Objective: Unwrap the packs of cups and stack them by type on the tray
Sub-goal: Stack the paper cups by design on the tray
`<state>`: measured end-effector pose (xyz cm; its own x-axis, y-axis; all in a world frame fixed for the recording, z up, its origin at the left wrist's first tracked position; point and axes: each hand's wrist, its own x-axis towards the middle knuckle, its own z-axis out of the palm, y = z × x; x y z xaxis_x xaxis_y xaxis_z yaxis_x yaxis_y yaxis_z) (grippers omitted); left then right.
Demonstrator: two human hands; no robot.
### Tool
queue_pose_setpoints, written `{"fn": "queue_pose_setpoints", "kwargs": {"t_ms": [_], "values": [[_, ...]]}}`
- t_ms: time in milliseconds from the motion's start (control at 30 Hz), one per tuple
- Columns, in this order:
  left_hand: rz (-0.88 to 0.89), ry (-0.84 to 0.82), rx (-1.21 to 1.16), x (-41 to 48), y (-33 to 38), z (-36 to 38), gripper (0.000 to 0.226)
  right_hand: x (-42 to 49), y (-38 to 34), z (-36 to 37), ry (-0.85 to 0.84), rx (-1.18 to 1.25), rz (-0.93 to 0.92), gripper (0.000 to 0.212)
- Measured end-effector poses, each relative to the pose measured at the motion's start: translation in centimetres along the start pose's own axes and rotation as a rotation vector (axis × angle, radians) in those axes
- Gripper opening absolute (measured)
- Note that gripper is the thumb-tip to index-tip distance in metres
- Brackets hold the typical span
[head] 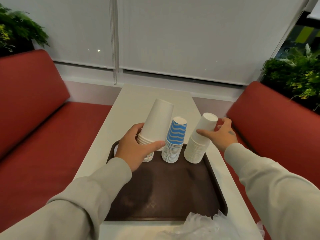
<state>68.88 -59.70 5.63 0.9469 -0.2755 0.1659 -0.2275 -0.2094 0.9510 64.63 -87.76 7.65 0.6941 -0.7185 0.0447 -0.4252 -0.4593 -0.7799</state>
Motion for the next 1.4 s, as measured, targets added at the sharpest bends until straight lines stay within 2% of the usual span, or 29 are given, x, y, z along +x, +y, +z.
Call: {"fn": "queue_pose_setpoints", "kwargs": {"t_ms": [67, 167, 233, 300, 367, 467, 600, 833, 933, 1400], "values": [[0.007, 0.005, -0.003, -0.1, 0.3, 0.1, 0.064, -0.5, -1.1, -0.8, 0.089, 0.025, -0.075, 0.101], [0.017, 0.005, -0.010, -0.3, 0.8, 0.1, 0.065, -1.7, -3.6, -2.0, 0.208, 0.064, -0.257, 0.069], [0.023, 0.009, -0.007, -0.5, 1.3, 0.2, 0.066, -2.7, -5.2, -2.3, 0.173, 0.095, -0.338, 0.050], [0.026, 0.013, -0.011, -0.6, 1.7, 0.2, 0.066, -3.8, -6.4, -2.1, 0.045, 0.118, -0.359, 0.042], [0.029, 0.012, -0.012, -0.8, 2.2, 0.3, 0.066, -4.9, -7.2, -1.7, -0.153, 0.093, -0.346, 0.045], [0.035, 0.011, -0.005, -1.1, 2.7, 0.4, 0.066, -6.9, -8.1, -0.6, -0.461, 0.058, -0.257, 0.062], [0.054, 0.010, -0.010, -1.6, 3.2, 0.4, 0.073, -8.8, -8.5, 1.2, -0.652, 0.146, -0.146, 0.076], [0.082, -0.031, 0.075, -2.0, 3.6, 0.1, 0.080, -9.4, -8.1, 3.3, -0.649, 0.311, -0.194, 0.090], [0.075, -0.089, 0.075, -2.0, 3.5, -0.1, 0.084, -9.2, -8.0, 3.3, -0.616, 0.306, -0.200, 0.098], [0.034, -0.156, 0.091, -2.1, 3.9, -0.2, 0.077, -8.9, -7.4, 3.0, -0.570, 0.299, -0.203, 0.090]]}}
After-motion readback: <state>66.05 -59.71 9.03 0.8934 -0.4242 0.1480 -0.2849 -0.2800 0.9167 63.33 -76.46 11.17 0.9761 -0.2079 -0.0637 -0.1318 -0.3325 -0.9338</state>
